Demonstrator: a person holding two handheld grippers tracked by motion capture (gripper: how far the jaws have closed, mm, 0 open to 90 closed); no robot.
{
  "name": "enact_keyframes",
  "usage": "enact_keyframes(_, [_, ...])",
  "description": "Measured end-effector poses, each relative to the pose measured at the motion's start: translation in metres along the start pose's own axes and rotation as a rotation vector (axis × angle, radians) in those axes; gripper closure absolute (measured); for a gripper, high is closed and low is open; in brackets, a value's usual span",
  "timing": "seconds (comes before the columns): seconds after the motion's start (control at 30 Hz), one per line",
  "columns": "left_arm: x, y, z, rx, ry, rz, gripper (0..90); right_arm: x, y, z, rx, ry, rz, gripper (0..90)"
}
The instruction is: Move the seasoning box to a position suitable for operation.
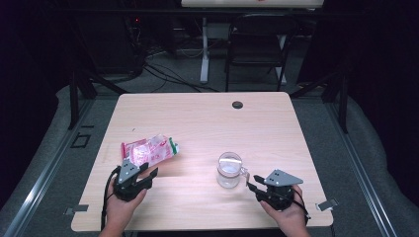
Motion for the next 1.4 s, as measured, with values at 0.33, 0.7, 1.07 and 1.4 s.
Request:
enact_keyframes(0.33, [0.003,-0.002,-0.003,0.001,-0.019,-0.001,56.5,-0.004,-0.017,0.002,-0.01,0.014,0.029,58.0])
enact_keyframes(0.7, [0.01,-0.002,-0.006,0.015,-0.055,0.006,57.2,0.001,-0.023,-0.003,0.009,-0.006,0.054,66.1])
enact_keyframes(1.07, [0.018,-0.008,-0.008,-0.014,-0.077,0.092,59.0,0.003,-0.024,-0.007,-0.009,0.008,0.048,73.6])
enact_keyframes(1.4, [0.022,-0.005,-0.01,0.002,-0.073,0.115,60.1,0.001,-0.024,-0.008,-0.008,0.016,0.032,73.9])
Point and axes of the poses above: each handheld gripper's, and its own axes: y roughly backward along the jaws, z roughly out of its underside, x roughly to its right, the point moved 3 cm from there along -y, roughly forward along the jaws, and after that the axes turned 11 degrees about -y, right-handed, at the moved point
